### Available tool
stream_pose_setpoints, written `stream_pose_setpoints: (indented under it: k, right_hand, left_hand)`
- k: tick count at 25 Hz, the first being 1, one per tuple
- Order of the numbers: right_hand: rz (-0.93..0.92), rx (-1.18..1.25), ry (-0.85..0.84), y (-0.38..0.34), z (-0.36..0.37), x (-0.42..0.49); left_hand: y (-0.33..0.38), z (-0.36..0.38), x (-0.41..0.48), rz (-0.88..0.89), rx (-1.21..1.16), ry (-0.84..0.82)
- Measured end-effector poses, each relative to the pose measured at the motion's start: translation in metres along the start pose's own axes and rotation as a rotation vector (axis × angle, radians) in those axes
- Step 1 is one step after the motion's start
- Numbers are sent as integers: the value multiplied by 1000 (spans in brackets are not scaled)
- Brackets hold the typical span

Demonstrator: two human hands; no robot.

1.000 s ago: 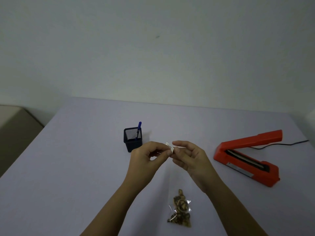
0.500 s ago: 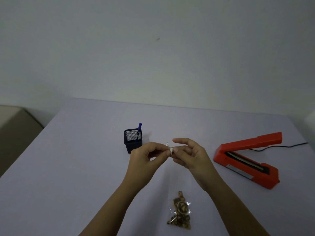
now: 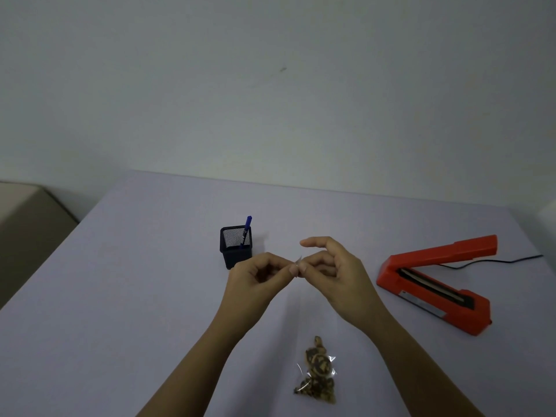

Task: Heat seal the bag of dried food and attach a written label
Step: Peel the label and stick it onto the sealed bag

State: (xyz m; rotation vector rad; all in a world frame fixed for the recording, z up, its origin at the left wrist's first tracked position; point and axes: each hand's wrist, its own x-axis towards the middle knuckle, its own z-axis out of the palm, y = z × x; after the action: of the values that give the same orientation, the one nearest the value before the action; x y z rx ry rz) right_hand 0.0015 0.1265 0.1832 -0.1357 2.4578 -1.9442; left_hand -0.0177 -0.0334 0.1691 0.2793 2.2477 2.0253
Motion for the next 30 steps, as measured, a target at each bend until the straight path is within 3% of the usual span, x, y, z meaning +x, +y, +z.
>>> stream_pose_setpoints:
  k: [7,11,17,22,27,30]
  right_hand:
    - [-22,-42,22,1,6,-1]
    - [-8,-61,20,4,12,1]
    - [204,50,-4,41,26,25]
    - [415,-124,-102,110,69,51]
    - [446,-280,-275,156,127,83]
    - [378,-448,-295,173,143,97]
  left_hand:
    - [-4,-3,-4,-36,35,39]
    - [-11,-11,-6,-72,77,152]
    - [-29,-46,-10,-157,144,309]
    - [-50,-80,-18,-244,137,396]
    - [-79,-112,-24,-335,110,459]
    - [-89,-119,-27,-376,81,462]
